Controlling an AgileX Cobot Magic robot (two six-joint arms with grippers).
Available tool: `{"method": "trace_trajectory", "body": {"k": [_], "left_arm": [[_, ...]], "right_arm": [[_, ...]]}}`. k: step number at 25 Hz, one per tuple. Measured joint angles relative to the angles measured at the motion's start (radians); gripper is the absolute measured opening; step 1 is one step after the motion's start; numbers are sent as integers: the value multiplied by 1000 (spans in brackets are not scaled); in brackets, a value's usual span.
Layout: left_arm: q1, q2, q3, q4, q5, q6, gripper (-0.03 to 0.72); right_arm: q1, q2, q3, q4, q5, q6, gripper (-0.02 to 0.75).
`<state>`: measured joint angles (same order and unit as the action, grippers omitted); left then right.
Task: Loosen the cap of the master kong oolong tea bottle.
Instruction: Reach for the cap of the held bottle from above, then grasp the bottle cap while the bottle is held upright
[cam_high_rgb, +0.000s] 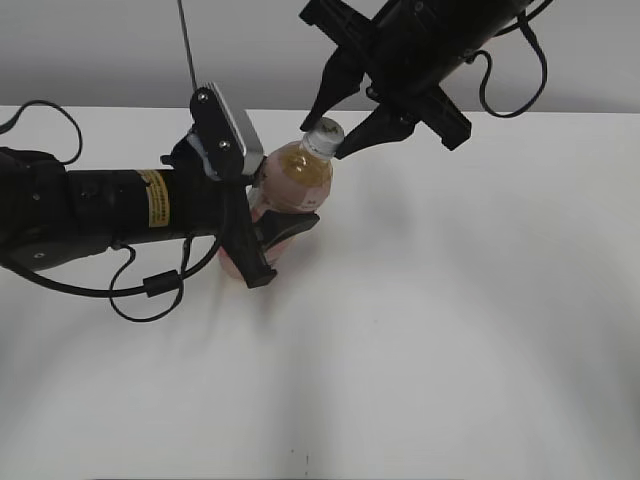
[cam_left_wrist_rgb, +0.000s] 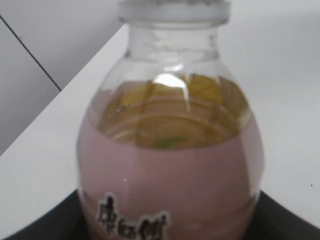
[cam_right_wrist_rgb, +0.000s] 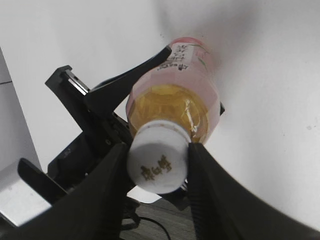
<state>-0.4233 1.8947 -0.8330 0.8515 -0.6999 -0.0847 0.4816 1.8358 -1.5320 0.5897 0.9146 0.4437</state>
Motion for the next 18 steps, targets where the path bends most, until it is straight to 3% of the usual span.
{"method": "trace_trajectory", "body": {"k": [6, 10, 18], "left_arm": [[0, 0, 0, 3, -1, 1, 412], [0, 0, 0, 5, -1, 3, 412], [-1, 0, 3, 15, -1, 10, 412]], "right_arm": [[2, 0, -1, -22, 7, -262, 279], [2, 0, -4, -49, 16, -613, 279], [4, 0, -7, -59, 20, -1693, 274]]}}
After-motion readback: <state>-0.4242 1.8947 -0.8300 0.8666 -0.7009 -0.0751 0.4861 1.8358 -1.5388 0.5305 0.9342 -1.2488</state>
